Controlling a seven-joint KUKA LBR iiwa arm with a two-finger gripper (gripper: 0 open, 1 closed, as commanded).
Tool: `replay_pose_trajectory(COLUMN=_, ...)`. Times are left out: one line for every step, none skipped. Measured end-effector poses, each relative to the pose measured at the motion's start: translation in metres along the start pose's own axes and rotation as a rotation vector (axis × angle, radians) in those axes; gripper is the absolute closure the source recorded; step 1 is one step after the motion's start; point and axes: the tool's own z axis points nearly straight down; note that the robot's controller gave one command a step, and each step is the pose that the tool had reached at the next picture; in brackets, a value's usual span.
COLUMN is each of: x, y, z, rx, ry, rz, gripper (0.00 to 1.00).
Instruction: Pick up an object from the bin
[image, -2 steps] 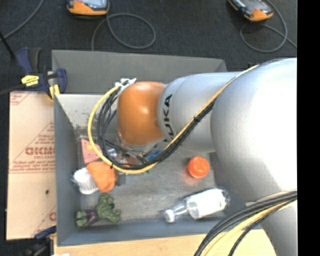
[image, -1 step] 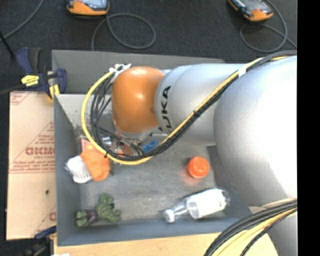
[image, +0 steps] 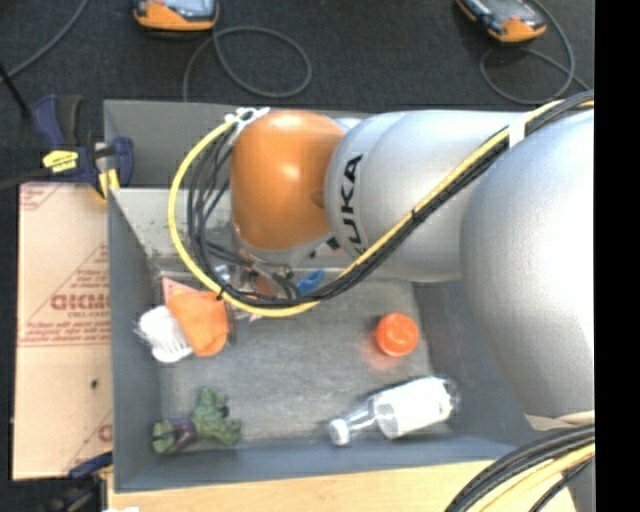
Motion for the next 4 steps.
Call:
replay_pose_trajectory(x=-0.011, y=-0.01, z=0.011, rx=0.0, ry=-0.03, rz=0.02, gripper=1.0)
replay_pose_trajectory(x=-0.01, y=-0.004, z=0.001, rx=0.0, ry=0.005, rz=0.018, gripper=1.0)
replay_pose_trajectory(x=-0.03, y=-0.005, z=0.006, rx=0.0, ry=-0.036, rz=0.014, gripper=1.0)
replay_pose_trajectory(x=-0.02, y=-0.004, z=0.007, rx=-0.001, ry=0.003, rz=0.03, gripper=1.0)
